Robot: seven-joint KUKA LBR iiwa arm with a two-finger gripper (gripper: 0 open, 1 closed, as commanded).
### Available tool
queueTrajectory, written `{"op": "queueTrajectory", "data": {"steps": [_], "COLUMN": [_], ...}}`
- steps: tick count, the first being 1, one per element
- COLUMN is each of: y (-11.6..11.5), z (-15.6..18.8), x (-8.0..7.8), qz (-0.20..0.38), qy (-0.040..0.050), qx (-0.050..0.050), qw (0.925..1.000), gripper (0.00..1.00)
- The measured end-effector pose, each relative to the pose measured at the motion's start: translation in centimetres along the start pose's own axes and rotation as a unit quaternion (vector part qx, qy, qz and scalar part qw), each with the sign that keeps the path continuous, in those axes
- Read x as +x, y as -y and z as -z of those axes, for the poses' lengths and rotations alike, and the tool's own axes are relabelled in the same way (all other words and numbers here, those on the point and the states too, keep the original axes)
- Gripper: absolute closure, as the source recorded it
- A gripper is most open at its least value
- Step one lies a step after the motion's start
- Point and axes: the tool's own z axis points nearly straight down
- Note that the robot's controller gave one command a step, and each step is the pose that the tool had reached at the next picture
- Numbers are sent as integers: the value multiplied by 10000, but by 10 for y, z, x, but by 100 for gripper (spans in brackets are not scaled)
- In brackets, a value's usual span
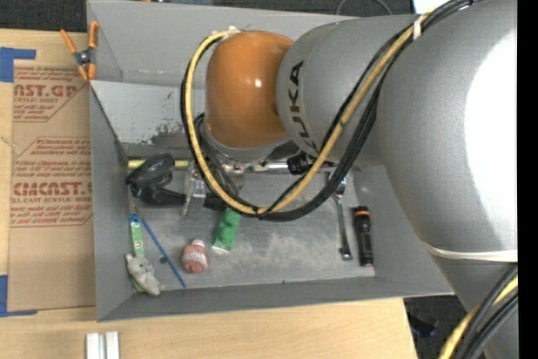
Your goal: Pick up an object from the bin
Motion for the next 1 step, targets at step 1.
{"op": "queueTrajectory", "data": {"steps": [1], "y": [0], "z": [20], "x": [-1], "qz": [0], "qy": [9], "qx": [-6], "qw": [10000], "gripper": [100]}}
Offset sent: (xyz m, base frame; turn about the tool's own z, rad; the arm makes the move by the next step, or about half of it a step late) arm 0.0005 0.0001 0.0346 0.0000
